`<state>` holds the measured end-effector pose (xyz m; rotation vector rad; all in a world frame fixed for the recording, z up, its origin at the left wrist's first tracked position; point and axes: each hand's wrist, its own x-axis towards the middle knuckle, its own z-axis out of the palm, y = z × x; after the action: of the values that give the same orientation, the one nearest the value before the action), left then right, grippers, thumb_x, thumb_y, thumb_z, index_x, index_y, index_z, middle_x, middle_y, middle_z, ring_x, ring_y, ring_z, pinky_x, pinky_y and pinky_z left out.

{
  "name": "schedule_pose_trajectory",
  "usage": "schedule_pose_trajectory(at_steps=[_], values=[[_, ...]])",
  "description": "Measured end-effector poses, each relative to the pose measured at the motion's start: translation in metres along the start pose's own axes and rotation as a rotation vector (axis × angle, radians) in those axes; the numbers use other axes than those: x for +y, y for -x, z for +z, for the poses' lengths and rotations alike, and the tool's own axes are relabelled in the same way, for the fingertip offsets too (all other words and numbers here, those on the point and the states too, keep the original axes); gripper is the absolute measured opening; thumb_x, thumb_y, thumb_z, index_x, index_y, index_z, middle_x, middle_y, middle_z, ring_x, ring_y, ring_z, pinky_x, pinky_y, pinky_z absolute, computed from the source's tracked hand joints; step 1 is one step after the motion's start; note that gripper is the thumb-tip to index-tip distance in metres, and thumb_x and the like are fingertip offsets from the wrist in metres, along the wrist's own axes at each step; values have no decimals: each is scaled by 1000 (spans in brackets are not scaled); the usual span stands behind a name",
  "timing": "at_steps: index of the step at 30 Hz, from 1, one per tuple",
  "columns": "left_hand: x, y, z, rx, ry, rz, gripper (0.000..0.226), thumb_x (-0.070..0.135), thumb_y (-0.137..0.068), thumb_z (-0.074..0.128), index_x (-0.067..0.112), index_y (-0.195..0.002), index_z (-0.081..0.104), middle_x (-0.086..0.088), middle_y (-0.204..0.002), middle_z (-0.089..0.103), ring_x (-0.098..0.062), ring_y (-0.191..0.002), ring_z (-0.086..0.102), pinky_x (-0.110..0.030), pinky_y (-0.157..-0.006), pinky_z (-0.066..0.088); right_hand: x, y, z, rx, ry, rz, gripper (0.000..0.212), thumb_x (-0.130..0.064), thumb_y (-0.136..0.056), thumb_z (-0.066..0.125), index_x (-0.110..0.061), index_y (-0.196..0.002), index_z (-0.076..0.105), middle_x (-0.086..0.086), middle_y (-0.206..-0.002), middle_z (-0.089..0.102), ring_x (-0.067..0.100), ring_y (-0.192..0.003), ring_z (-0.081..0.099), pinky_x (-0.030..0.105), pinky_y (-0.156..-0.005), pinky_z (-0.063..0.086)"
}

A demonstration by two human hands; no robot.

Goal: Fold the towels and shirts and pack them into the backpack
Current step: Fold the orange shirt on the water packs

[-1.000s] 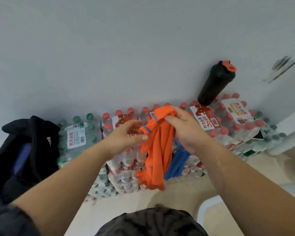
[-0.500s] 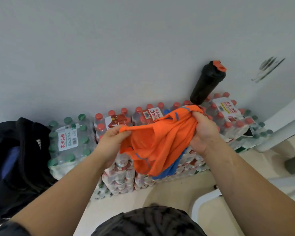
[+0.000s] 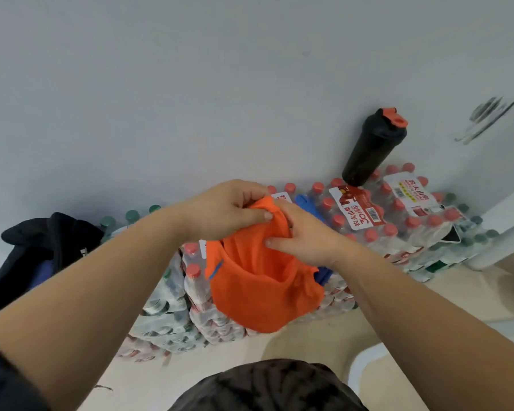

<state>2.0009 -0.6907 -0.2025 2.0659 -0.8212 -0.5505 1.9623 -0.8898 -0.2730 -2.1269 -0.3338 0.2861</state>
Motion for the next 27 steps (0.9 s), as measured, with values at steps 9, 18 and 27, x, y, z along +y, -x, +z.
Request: schedule_pose_trajectory(at_steps=[9, 18, 27], values=[[-81, 24, -25, 24, -566, -328, 29, 35, -75, 81, 15, -70, 60, -1, -63, 61, -15, -58, 55, -30, -58, 45, -4, -21, -31, 135, -45, -3, 22, -17, -101, 51, -20, -104, 72, -12, -97, 71, -6, -89, 63, 17, -84, 47], [-119, 44, -13, 576, 195, -405, 17, 6, -78, 52, 16, -72, 64, -6, -61, 55, -18, -56, 47, -30, -56, 37, 18, -13, -46, -127, 27, 194, 38, -37, -82, 81, -40, -112, 57, -23, -104, 67, -10, -94, 64, 10, -76, 50], [-80, 65, -36, 473, 149, -393, 15, 29, -70, 63, 17, -78, 69, 3, -63, 59, -11, -57, 50, -27, -56, 37, 49, -14, -47, -154, 499, 182, 24, -15, -84, 68, -25, -67, 54, -8, -67, 58, 8, -64, 56, 23, -57, 37]])
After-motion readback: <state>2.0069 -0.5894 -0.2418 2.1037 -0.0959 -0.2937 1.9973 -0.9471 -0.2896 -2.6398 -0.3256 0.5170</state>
